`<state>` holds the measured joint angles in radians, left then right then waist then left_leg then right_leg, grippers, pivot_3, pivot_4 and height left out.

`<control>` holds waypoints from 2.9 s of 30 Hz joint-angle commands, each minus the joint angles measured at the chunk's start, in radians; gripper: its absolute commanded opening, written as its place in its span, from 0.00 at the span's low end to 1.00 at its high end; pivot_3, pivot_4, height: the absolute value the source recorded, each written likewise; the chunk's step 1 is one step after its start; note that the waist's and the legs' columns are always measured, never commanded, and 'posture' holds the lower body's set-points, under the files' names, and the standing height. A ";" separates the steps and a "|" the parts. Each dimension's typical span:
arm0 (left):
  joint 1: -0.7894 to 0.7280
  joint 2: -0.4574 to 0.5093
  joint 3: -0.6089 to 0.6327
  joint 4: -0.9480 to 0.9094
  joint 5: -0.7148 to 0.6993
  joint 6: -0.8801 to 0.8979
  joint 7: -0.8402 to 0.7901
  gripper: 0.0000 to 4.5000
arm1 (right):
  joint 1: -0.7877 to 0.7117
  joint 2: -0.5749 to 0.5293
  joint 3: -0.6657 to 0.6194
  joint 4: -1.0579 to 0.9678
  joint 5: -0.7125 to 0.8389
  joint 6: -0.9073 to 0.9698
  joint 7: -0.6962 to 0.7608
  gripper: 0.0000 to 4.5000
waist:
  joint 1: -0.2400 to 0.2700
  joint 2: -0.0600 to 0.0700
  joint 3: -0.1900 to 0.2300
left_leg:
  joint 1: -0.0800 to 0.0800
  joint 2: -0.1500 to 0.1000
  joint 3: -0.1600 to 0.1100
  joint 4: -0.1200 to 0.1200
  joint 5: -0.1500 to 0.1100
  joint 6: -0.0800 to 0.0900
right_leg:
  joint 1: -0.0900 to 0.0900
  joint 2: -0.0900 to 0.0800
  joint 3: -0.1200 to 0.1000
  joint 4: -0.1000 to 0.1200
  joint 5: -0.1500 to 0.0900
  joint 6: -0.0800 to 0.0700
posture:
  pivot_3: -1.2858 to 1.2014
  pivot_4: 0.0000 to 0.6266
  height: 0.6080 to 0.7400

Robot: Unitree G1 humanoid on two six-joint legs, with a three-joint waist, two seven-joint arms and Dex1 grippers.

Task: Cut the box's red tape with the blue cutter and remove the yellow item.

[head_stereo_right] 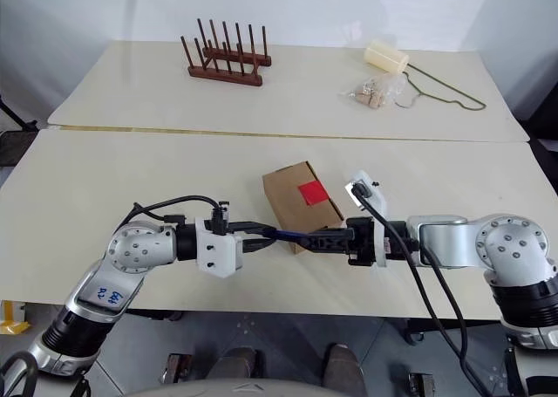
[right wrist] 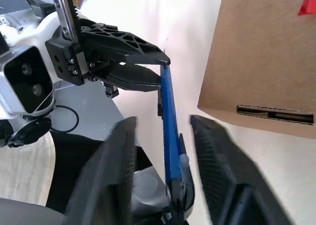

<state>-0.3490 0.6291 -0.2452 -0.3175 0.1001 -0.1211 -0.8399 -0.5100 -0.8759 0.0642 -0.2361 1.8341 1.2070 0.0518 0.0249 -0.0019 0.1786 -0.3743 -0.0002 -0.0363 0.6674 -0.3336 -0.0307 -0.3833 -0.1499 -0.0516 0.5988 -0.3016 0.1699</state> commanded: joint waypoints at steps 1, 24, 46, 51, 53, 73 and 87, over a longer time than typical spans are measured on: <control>-0.008 -0.007 0.008 -0.027 0.000 -0.003 0.012 0.10 | -0.009 0.008 -0.013 -0.012 -0.003 -0.014 0.006 0.08 | 0.000 0.000 0.000 | 0.000 0.000 0.000 0.000 0.000 0.000 | 0.000 0.000 0.000 0.000 0.000 0.000 | 0.52 0.24 1.00; 0.092 0.114 0.401 -0.163 -0.572 0.533 -0.053 0.72 | 0.042 -0.103 -0.126 -0.048 -0.032 0.083 0.325 0.03 | -0.002 0.000 0.000 | -0.002 0.000 0.000 -0.001 0.000 0.000 | -0.003 0.000 0.000 0.001 0.000 0.000 | 0.52 0.24 1.00; -0.214 -0.011 0.159 0.238 -0.428 0.529 -0.082 0.00 | 0.044 -0.375 -0.433 -0.061 -0.541 0.004 0.483 0.03 | 0.004 -0.001 0.001 | -0.003 0.000 0.007 0.003 0.000 0.000 | -0.008 0.000 0.005 0.007 0.001 0.001 | 0.52 0.24 1.00; -0.437 -0.141 0.030 0.498 -0.304 0.412 -0.093 0.00 | -0.218 -0.289 -0.265 -0.052 -0.529 0.141 0.294 0.03 | -0.015 -0.003 0.002 | -0.005 0.000 0.008 0.000 0.000 0.000 | -0.010 0.000 0.004 0.004 0.001 0.001 | 0.52 0.24 1.00; -0.483 -0.182 0.006 0.558 -0.275 0.389 -0.092 0.00 | -0.301 -0.252 -0.221 -0.046 -0.524 0.208 0.235 0.03 | -0.014 -0.003 0.002 | -0.005 0.000 0.008 0.001 0.000 0.000 | -0.011 0.000 0.004 0.004 0.001 0.001 | 0.52 0.24 1.00; -0.454 -0.252 -0.031 0.563 -0.190 0.448 -0.071 0.00 | -0.460 0.031 -0.191 -0.034 -0.561 0.407 -0.052 0.03 | -0.003 -0.003 0.002 | -0.014 0.000 0.005 0.013 -0.001 0.001 | -0.016 -0.001 0.001 0.011 0.001 0.001 | 0.52 0.24 1.00; -0.403 -0.237 -0.030 0.481 -0.188 0.497 -0.064 0.00 | -0.407 0.066 -0.191 -0.067 -0.614 0.407 -0.022 0.03 | -0.004 -0.003 0.002 | -0.014 0.000 0.005 0.014 -0.001 0.001 | -0.016 -0.001 0.001 0.012 0.001 0.001 | 0.52 0.24 1.00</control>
<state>-0.7784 0.3862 -0.2541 0.1689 -0.1076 0.3571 -0.9004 -0.9195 -0.8074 -0.1132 -0.2729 1.2235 1.6091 0.0217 0.0209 -0.0049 0.1808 -0.3885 -0.0003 -0.0311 0.6811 -0.3345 -0.0293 -0.3989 -0.1508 -0.0508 0.6112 -0.3004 0.1711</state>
